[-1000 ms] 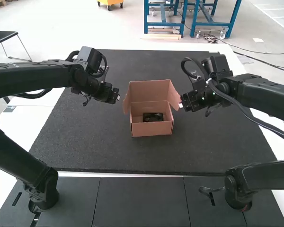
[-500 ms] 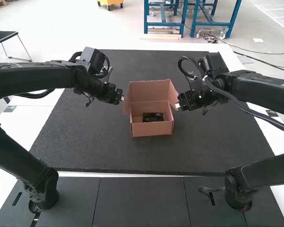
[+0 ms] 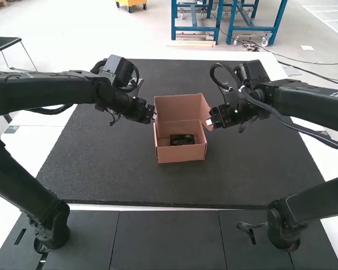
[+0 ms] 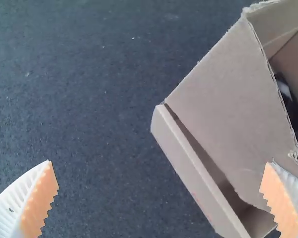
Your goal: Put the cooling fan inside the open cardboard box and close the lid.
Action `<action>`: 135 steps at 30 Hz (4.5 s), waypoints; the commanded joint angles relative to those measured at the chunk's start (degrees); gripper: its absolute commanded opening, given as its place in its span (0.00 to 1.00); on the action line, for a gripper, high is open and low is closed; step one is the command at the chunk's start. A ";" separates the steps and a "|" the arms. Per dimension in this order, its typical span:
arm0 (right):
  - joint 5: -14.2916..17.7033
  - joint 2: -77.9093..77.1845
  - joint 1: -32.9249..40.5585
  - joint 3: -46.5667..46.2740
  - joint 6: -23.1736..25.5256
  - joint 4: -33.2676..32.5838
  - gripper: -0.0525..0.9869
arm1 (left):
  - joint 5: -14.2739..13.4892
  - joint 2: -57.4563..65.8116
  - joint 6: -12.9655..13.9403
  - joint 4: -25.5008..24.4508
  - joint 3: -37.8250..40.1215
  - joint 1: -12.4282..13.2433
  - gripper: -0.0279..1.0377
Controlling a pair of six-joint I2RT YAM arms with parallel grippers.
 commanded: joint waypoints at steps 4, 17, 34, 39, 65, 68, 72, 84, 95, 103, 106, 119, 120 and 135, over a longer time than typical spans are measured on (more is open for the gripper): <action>-1.21 0.50 0.19 2.14 0.66 0.50 0.74 | 0.92 0.34 -0.44 -0.01 1.99 -0.48 0.93; -3.67 0.50 0.01 2.41 1.45 1.12 0.30 | 0.92 -0.01 -0.61 -0.45 1.99 -0.22 0.93; -3.67 2.26 0.01 2.32 0.74 3.41 0.36 | 0.92 -0.45 -0.70 -1.15 2.17 0.40 0.93; -3.85 3.23 0.01 2.58 0.48 3.84 0.36 | 0.92 -0.45 -0.70 -1.06 2.17 0.48 0.93; -6.75 5.16 0.28 4.08 0.39 3.49 0.05 | 0.92 -0.54 -0.79 -0.98 2.17 0.48 0.93; -7.80 5.42 0.45 4.34 1.45 2.88 0.05 | 0.92 -0.72 -0.79 -0.98 2.17 0.48 0.93; -9.03 6.04 1.07 4.78 3.12 2.17 0.04 | 0.92 -0.80 -0.70 -1.06 2.17 0.48 0.93; -11.49 8.32 2.12 7.33 6.19 -0.37 0.04 | 1.01 -1.60 -0.70 -1.77 2.17 0.48 0.93; -12.02 10.08 2.12 8.21 6.02 -4.42 0.03 | 0.92 -2.83 -0.53 -3.61 1.81 0.48 0.93; -12.02 10.43 2.12 7.86 5.05 -6.79 0.03 | 1.71 -3.09 -0.09 -5.55 1.81 0.31 0.93; -11.76 10.52 2.12 7.24 4.35 -7.84 0.03 | 2.06 -3.09 0.35 -6.69 1.64 0.22 0.93; -10.79 10.70 2.12 4.16 3.20 -8.11 0.03 | 1.98 -5.55 0.71 -10.73 1.73 1.80 0.93; -10.70 10.70 2.12 3.90 3.20 -8.11 0.03 | 1.98 -5.73 0.71 -10.73 1.81 2.07 0.93; -10.79 7.01 2.30 10.76 4.26 -14.08 0.75 | 1.36 -5.73 0.53 -9.15 7.70 4.44 0.93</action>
